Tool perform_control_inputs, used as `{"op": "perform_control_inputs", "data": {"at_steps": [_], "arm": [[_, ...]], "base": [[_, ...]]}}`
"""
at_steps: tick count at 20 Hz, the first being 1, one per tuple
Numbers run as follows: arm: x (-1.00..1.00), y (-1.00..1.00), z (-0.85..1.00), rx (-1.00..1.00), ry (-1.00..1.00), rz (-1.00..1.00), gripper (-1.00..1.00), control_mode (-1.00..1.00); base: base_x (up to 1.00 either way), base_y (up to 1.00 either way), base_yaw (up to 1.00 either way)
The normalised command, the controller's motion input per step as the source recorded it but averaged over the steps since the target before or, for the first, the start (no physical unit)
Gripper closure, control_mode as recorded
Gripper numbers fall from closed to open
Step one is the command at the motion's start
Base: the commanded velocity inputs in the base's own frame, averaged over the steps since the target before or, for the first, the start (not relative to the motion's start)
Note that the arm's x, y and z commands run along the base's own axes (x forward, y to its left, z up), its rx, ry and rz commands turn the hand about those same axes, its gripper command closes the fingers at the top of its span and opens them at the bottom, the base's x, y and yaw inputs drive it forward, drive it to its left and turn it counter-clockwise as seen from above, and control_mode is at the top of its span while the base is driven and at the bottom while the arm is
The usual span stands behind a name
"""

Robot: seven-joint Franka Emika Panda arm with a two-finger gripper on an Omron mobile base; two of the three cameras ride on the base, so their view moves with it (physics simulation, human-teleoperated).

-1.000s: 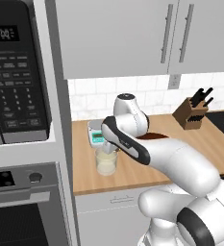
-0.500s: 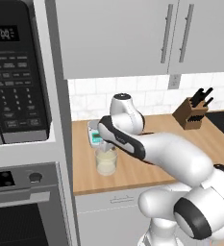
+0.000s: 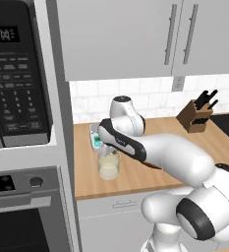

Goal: Grab a lemon wedge from the fridge and one ice cube from the ice bowl, and put them in the glass of lemonade.

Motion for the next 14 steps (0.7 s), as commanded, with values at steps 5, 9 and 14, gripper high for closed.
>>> {"op": "perform_control_inputs", "data": {"at_steps": [5, 9, 14], "arm": [[0.00, 0.00, 0.00, 0.00, 0.00, 0.00, 1.00, -1.00], [0.02, 0.00, -0.22, 0.00, 0.00, 0.00, 1.00, -1.00], [0.03, 0.00, -0.14, 0.00, 0.00, 0.00, 1.00, -1.00]], "base": [[0.00, 0.00, 0.00], [0.00, 0.00, 0.00], [0.00, 0.00, 0.00]]}}
